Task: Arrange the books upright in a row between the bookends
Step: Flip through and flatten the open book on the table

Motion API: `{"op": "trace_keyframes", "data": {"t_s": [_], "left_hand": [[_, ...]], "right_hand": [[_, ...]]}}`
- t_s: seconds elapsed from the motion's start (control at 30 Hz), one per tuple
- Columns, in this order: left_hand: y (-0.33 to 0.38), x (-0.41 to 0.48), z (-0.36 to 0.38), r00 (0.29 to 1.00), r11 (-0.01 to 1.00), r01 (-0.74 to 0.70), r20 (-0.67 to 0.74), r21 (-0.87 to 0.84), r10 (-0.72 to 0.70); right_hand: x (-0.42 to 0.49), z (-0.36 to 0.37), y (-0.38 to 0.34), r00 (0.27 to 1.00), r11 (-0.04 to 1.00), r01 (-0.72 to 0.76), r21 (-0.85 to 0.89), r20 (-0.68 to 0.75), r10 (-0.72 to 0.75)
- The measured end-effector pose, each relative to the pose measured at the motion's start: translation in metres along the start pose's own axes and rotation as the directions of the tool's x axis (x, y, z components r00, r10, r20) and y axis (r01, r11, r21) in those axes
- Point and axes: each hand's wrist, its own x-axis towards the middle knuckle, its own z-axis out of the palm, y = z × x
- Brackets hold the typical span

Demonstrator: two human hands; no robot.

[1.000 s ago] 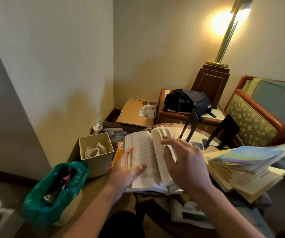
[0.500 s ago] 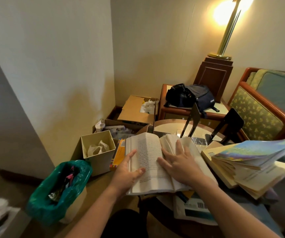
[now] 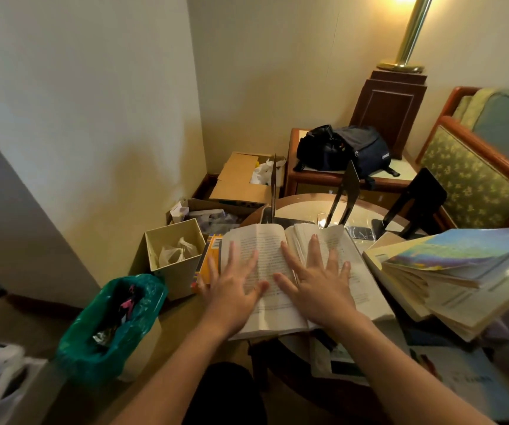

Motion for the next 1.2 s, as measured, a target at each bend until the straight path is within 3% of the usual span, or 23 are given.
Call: {"op": "trace_keyframes", "data": {"t_s": [0.13, 0.37, 0.8, 0.93, 1.2], "left_hand": [[0.005, 0.019, -0.005, 0.99, 0.983, -0.134, -0.028, 0.126, 0.138], [0.018, 0.049, -0.013, 0.995, 0.98, -0.094, 0.061, 0.175, 0.084], [0.017, -0.053, -0.006, 0.95, 0.913, -0.313, 0.084, 0.261, 0.302], [0.019, -0.024, -0.005, 0.967, 0.905, -0.252, 0.055, 0.342, 0.249], [0.037, 0.047, -0.008, 0.992, 0.949, -0.126, 0.045, 0.288, 0.118]], "right_hand": [[-0.001, -0.002, 0.0, 0.999, 0.999, 0.044, 0.014, 0.029, -0.044], [-0.002, -0.002, -0.004, 0.999, 0.999, 0.037, 0.006, 0.013, -0.037], [-0.003, 0.003, -0.003, 0.999, 0.999, 0.045, -0.018, -0.01, -0.045], [-0.003, 0.004, -0.003, 0.999, 0.999, 0.045, -0.017, -0.016, -0.045], [-0.003, 0.004, -0.004, 0.999, 0.999, 0.033, -0.011, -0.02, -0.033]]}}
